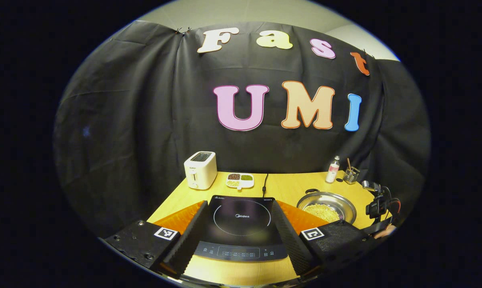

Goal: First push the handle of the pot to place it horizontally, then grasp the pot with both hands and set it on the induction cooktop.

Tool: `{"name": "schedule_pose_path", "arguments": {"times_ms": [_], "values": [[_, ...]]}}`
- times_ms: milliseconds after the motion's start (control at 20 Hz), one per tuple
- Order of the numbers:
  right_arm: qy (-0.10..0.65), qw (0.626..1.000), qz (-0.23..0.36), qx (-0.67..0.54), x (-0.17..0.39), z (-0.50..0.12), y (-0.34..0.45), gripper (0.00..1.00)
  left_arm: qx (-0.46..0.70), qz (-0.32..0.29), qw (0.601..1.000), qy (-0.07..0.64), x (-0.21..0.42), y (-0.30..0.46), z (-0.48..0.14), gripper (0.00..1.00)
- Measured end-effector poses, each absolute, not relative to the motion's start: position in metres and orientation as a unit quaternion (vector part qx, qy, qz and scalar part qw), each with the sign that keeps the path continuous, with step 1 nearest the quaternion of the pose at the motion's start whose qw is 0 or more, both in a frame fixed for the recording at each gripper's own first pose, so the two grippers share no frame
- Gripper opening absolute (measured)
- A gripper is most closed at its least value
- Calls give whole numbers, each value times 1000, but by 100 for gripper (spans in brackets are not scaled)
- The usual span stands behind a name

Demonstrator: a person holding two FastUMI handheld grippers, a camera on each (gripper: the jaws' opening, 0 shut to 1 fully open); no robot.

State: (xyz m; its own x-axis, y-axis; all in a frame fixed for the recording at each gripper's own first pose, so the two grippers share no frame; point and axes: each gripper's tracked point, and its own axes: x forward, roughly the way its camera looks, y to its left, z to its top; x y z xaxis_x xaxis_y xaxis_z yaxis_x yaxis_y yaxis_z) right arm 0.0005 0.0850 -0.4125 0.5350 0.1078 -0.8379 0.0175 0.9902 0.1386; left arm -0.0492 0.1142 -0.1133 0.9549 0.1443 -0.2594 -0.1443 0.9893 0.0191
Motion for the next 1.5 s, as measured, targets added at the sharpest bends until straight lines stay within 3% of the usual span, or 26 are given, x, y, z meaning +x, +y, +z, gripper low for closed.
{"name": "schedule_pose_path", "arguments": {"times_ms": [1500], "values": [[459,886,-75,-5,53,-395,-60,3,0,39,988,152,-44,90,-129,94]]}}
